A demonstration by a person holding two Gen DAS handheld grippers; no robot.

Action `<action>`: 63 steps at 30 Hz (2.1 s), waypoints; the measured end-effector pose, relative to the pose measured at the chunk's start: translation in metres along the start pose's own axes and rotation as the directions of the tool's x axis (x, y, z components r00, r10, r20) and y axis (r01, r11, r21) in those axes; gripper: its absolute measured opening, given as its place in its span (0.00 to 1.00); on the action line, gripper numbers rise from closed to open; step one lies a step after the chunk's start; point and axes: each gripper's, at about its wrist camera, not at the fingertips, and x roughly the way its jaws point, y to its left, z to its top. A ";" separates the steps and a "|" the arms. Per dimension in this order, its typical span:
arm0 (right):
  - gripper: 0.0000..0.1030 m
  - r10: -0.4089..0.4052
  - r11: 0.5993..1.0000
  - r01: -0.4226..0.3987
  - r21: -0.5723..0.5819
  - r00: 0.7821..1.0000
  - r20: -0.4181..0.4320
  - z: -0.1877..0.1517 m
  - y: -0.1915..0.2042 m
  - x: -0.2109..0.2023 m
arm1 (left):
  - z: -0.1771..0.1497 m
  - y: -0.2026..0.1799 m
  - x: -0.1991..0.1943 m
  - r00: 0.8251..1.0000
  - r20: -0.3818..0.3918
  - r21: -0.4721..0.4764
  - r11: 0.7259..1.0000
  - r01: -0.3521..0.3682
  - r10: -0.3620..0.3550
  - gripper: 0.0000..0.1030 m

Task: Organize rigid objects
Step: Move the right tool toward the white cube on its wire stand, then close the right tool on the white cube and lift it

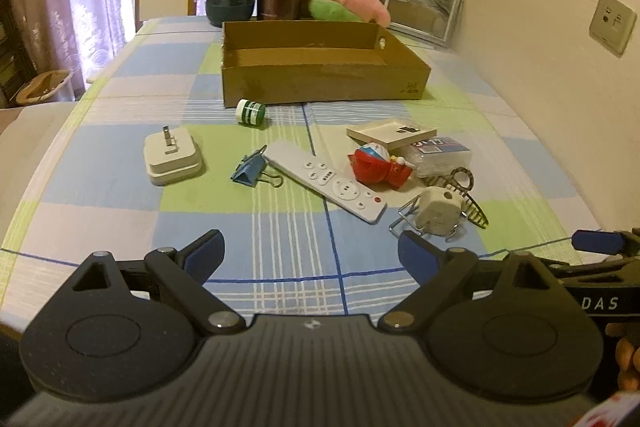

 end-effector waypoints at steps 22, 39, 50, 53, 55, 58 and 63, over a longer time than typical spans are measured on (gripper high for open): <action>0.98 0.013 1.000 -0.013 0.020 1.000 -0.005 -0.002 -0.001 0.009 | -0.002 0.008 0.006 0.999 -0.045 0.002 1.000 -0.025 0.025 0.88; 0.98 0.062 0.998 -0.062 -0.005 0.998 0.007 0.009 -0.004 0.035 | 0.006 0.010 0.030 0.997 -0.068 0.014 1.000 -0.024 0.025 0.88; 0.91 0.111 0.991 -0.111 -0.074 0.994 -0.003 0.017 0.004 0.078 | 0.011 0.020 0.058 0.995 -0.097 0.001 1.000 -0.031 0.031 0.88; 0.80 0.118 0.991 -0.117 -0.063 0.993 0.013 0.021 0.002 0.085 | 0.013 0.022 0.065 0.994 -0.104 0.000 0.999 -0.032 0.032 0.88; 0.77 0.121 0.992 -0.119 -0.046 0.992 0.027 0.024 0.001 0.087 | 0.014 0.022 0.069 0.994 -0.108 -0.001 1.000 -0.031 0.031 0.88; 0.70 0.120 0.993 -0.119 -0.027 0.992 0.039 0.027 0.002 0.088 | 0.015 0.023 0.074 0.993 -0.112 -0.005 1.000 -0.028 0.027 0.88; 0.56 0.101 0.995 -0.102 0.022 0.995 0.023 0.031 0.005 0.093 | 0.014 0.023 0.079 0.993 -0.117 -0.008 1.000 -0.022 0.021 0.88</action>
